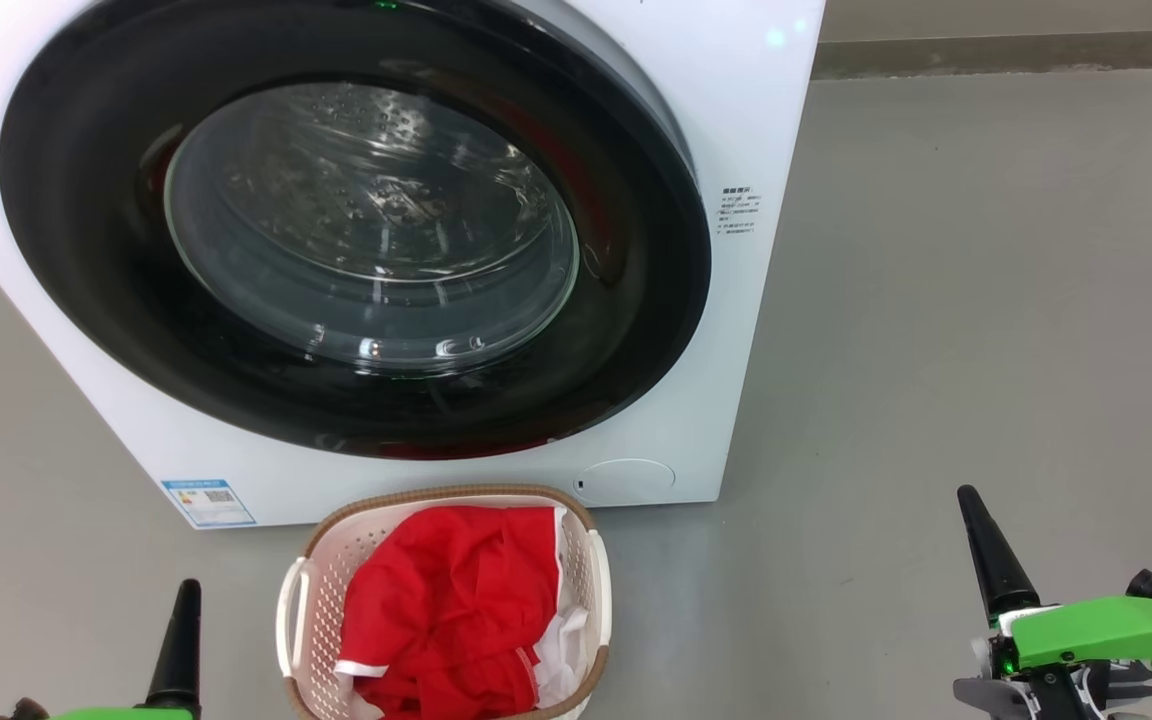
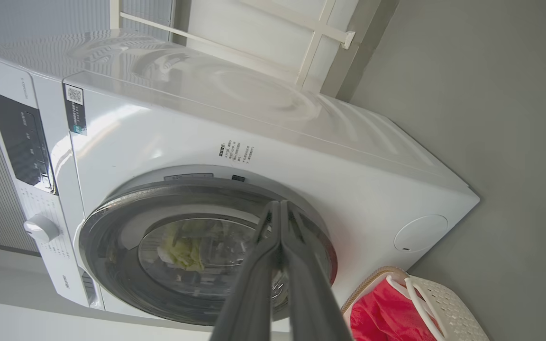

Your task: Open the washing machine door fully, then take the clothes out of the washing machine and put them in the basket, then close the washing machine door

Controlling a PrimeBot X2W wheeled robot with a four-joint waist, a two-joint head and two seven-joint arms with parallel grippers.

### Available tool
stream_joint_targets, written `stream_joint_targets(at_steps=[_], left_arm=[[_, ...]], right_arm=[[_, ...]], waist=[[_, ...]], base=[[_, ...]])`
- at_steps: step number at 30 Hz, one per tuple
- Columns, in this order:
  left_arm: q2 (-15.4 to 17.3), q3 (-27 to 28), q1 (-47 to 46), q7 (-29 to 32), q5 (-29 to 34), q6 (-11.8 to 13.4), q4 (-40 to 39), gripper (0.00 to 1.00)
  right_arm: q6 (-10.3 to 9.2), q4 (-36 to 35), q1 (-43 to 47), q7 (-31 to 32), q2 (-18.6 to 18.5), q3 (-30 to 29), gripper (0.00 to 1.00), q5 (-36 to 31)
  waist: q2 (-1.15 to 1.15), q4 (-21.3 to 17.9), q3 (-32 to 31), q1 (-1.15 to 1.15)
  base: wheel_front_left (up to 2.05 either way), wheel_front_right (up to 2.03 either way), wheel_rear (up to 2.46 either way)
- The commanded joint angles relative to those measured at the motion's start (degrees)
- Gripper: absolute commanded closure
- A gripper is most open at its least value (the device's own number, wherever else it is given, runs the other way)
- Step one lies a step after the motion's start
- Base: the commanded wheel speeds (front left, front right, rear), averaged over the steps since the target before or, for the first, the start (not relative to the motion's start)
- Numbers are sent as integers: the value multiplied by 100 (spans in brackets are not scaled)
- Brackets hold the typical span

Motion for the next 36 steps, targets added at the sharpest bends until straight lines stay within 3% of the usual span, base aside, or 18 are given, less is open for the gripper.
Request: stream_joint_targets(at_steps=[1, 26, 36], left_arm=[[59, 200, -274, 48, -146, -72, -97, 100], [-10, 448, -428, 438, -1416, -115, 32, 100], [-12, 453, -430, 443, -1428, -115, 33, 100]], right_arm=[[-4, -185, -41, 59, 6, 30, 100, 175], [-6, -260, 60, 471, 188, -311, 100, 1472], [-6, -261, 60, 480, 195, -321, 100, 1480]], waist=[[0, -1, -3, 0], [0, -22, -41, 0], [0, -22, -41, 0]], base=[[0, 0, 0], [0, 0, 0], [0, 0, 0]])
